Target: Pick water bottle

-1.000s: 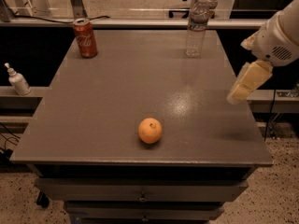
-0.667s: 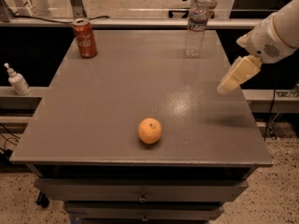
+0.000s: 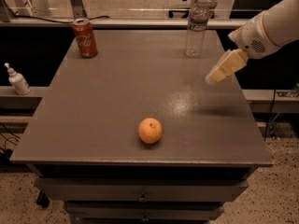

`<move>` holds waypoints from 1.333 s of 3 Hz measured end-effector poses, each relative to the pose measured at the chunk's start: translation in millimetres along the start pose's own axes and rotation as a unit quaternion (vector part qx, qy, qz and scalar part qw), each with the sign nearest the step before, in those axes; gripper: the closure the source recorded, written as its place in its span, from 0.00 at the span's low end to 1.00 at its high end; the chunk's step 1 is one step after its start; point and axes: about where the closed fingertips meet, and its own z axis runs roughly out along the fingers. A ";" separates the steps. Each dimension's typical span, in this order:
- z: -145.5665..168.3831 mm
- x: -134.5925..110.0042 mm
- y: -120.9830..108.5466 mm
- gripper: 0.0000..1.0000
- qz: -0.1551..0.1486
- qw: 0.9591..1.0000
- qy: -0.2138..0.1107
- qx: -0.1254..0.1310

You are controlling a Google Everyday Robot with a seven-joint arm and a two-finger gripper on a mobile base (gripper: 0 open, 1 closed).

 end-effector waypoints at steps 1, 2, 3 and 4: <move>15.4 -2.6 -1.0 0.00 0.013 1.000 -0.013 -0.001; 50.5 -2.7 -7.2 0.00 0.041 0.999 -0.033 0.001; 81.0 0.3 -21.4 0.00 0.064 0.996 -0.054 0.015; 108.7 4.3 -41.9 0.00 0.072 0.995 -0.057 0.044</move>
Offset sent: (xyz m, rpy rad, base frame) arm 0.0598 0.0309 -0.0609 0.1669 -0.0139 -0.1112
